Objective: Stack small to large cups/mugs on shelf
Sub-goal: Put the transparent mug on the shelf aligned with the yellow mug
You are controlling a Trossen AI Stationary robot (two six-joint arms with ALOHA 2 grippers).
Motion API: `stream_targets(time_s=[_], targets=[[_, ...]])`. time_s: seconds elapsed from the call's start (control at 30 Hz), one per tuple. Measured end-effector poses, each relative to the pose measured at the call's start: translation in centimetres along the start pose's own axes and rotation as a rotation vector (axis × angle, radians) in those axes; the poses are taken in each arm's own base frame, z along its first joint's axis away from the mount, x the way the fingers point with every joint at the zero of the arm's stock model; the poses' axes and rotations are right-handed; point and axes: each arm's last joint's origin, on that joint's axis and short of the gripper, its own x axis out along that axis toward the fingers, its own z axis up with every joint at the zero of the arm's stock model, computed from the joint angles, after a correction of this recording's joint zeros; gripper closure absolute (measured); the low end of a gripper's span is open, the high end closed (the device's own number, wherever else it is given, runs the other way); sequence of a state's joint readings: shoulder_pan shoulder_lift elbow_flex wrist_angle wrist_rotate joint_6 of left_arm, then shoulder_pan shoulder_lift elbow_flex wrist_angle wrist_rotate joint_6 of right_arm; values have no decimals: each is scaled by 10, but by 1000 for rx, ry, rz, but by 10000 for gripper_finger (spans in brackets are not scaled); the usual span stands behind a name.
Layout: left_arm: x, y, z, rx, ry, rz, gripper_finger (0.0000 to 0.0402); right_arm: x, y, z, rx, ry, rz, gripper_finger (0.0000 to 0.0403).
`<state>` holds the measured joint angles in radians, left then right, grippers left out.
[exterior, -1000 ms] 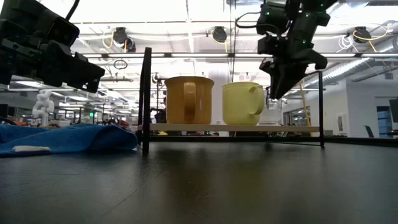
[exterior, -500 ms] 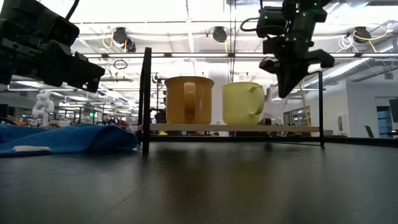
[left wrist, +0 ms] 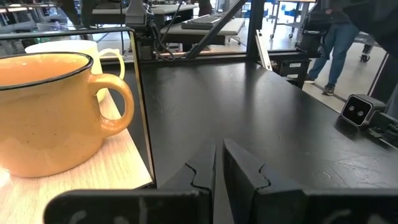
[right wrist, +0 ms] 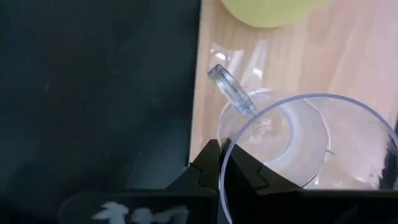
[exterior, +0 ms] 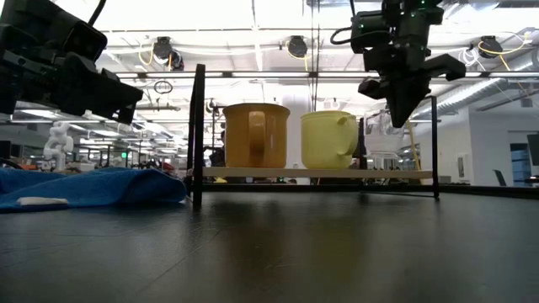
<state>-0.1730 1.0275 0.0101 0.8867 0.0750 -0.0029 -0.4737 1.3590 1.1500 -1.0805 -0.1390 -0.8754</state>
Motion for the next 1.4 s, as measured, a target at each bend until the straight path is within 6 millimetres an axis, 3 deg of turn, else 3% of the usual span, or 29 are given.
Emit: stream_targets(time_s=[0.3,0.63,1.0,1.4], targets=[[0,1,0,11,1,26,371,2,6,7,-67,-50,56,402],[0,1,0,7,0,26,371,26,2,12,-70,-13,151,403],[0,1,0,0,1,25,371,30,-4,16,-56,-21,98,402],[0,1,-1,0,6,24,371,31,-4,15,3,-10,96,365]])
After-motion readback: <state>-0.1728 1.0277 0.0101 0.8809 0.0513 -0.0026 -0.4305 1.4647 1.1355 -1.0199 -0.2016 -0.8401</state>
